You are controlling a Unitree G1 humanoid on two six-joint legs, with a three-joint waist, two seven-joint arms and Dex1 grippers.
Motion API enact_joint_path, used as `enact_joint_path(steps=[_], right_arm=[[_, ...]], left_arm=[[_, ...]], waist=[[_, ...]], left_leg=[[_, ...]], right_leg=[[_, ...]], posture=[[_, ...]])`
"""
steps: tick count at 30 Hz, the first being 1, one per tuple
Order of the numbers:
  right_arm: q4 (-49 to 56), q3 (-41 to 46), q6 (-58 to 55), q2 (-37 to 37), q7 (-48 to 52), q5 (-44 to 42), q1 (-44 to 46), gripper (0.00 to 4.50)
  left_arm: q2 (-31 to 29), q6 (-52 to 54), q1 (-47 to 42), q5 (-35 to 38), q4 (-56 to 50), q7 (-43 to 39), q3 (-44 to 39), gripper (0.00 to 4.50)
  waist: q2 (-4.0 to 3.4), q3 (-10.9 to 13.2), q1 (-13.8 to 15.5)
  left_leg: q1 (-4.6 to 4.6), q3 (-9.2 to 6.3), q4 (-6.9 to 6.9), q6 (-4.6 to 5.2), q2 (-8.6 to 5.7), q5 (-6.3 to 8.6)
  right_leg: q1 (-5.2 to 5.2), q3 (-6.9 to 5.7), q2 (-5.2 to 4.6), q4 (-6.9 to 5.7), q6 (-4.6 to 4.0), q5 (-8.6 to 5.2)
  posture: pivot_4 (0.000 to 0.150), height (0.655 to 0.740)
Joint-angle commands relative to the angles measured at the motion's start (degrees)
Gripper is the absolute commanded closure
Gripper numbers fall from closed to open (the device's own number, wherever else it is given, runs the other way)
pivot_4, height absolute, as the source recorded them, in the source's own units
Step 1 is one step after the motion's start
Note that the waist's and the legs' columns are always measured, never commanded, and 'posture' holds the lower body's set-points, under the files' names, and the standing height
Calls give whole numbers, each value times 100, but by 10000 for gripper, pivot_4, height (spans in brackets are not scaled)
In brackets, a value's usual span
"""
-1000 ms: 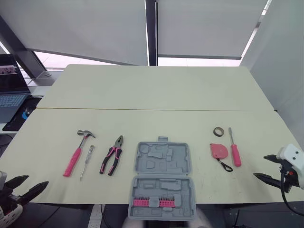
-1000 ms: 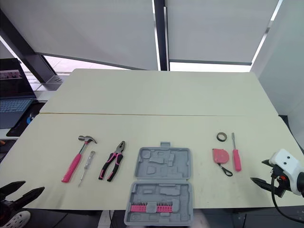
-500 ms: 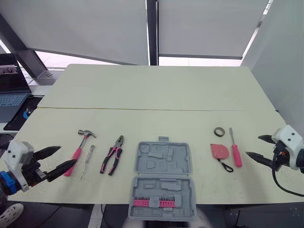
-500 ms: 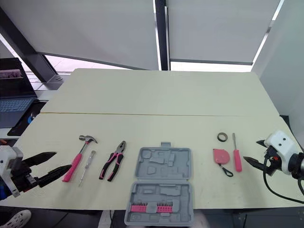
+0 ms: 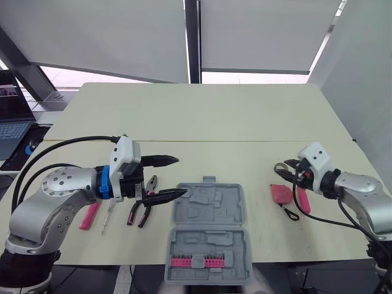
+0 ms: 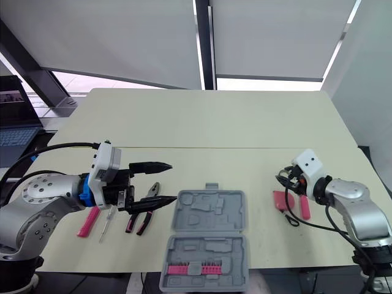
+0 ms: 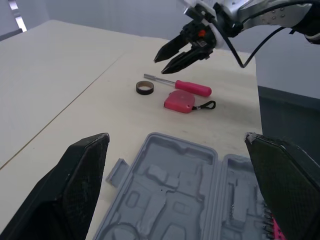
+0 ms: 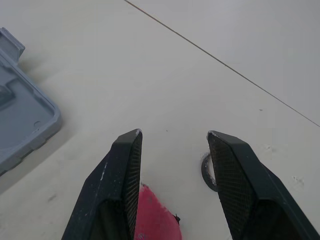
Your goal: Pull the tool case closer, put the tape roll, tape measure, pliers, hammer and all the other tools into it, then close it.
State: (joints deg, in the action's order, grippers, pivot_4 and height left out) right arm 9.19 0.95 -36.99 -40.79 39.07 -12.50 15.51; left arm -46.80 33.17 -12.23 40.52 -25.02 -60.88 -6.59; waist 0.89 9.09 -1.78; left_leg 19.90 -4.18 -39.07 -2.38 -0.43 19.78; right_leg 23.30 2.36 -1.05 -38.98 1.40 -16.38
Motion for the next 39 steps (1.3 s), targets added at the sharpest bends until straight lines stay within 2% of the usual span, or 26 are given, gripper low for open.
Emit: enact_joint_path(steps=[1, 6, 16, 26, 27, 36, 39], right_arm=[[-229, -121, -19, 149, -311, 255, 261, 22666], [-958, -532, 295, 426, -678, 793, 576, 22666], [-2581, -526, 690, 995, -1181, 1167, 1190, 22666], [-3095, -408, 685, 1164, -1182, 1073, 1410, 22666], [-3100, -407, 708, 1168, -1173, 1087, 1411, 26388], [-3039, -396, 707, 1166, -1161, 1121, 1345, 43824], [-2902, -373, 677, 1103, -1092, 1100, 1319, 44812]], left_arm=[[112, -136, -209, -57, 27, -42, 159, 0], [240, -256, -217, -171, 55, -101, 370, 0], [318, -401, -122, -369, -6, -121, 507, 0], [329, -395, -130, -391, -45, -67, 490, 0], [332, -385, -143, -389, -51, -55, 493, 0], [321, -313, -246, -373, -59, 54, 507, 0], [270, -279, -269, -366, -49, 56, 451, 0]], waist=[[1, 1, 9], [1, 0, 4], [1, 0, -7], [0, 0, -7], [0, 0, -8], [0, 0, -7], [0, 0, -8]], left_leg=[[0, -1, -2, 1, 0, -1], [-1, -3, 0, 5, -1, -5], [0, 0, 0, 6, 0, -5], [0, -1, 0, 6, 0, -5], [-1, -1, 0, 6, 0, -5], [0, 0, 0, 7, 0, -5], [0, 0, 0, 7, 0, -5]], right_leg=[[-1, -1, 0, 0, 0, 0], [-1, -3, 1, -2, 0, 0], [1, 0, 1, -2, 0, 0], [1, -1, 1, -3, 0, 0], [1, -1, 1, -3, 0, 0], [1, 0, 0, -3, 0, 0], [1, 0, 0, -3, 0, 0]], posture=[[1500, 7400], [1500, 7400], [1500, 7400], [1500, 7400], [1500, 7400], [1500, 7400], [1500, 7400]])
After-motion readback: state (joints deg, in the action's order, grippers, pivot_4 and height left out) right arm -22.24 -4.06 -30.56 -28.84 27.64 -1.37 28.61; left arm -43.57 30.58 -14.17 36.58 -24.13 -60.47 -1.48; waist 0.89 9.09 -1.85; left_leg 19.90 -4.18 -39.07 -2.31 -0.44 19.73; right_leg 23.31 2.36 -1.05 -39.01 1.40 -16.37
